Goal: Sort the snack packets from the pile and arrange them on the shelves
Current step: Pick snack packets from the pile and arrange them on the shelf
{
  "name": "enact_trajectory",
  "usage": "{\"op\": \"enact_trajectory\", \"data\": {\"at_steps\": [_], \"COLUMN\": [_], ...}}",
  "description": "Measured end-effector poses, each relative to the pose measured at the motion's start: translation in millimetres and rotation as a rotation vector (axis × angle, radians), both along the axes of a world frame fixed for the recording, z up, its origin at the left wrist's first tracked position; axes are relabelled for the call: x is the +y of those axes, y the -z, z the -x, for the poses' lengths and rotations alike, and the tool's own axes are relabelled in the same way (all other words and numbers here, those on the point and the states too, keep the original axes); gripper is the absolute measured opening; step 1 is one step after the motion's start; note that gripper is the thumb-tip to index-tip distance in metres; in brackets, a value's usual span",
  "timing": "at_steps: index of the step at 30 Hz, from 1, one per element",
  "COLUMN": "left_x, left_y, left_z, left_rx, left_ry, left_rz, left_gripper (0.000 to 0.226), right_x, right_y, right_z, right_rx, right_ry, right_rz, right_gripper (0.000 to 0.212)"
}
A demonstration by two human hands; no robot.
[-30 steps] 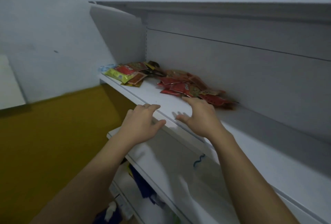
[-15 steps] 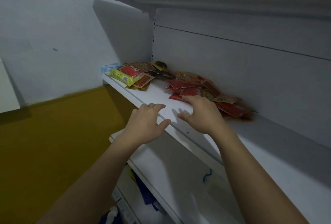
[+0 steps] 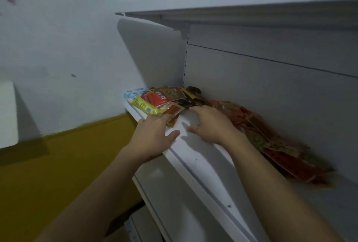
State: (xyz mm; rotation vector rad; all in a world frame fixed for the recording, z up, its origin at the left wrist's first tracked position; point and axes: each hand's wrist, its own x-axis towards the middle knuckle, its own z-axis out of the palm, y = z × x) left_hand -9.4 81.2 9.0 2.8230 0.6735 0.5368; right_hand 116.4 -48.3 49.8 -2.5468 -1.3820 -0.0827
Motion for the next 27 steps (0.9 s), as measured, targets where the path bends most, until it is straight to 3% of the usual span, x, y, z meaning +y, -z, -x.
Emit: {"op": "enact_trajectory", "data": {"at_steps": [12, 27], "left_x": [89.0, 219.0], "left_y": [4.8, 9.5], "left_z": [-17.6, -63.5], "left_rx": [0.090, 0.161], "left_ry": [-0.070, 0.117], "left_rz": [0.014, -0.050], "left_gripper": [0.059, 0.055], "right_x": [91.9, 213.7], "right_y": [17.1, 35.7], "right_z": [-24.1, -13.4], "right_rx": [-0.023, -0.065], "right_ry": [-0.051, 0.093], "right_rz": [0.033, 0.129], "right_gripper": [0.059, 0.052]}}
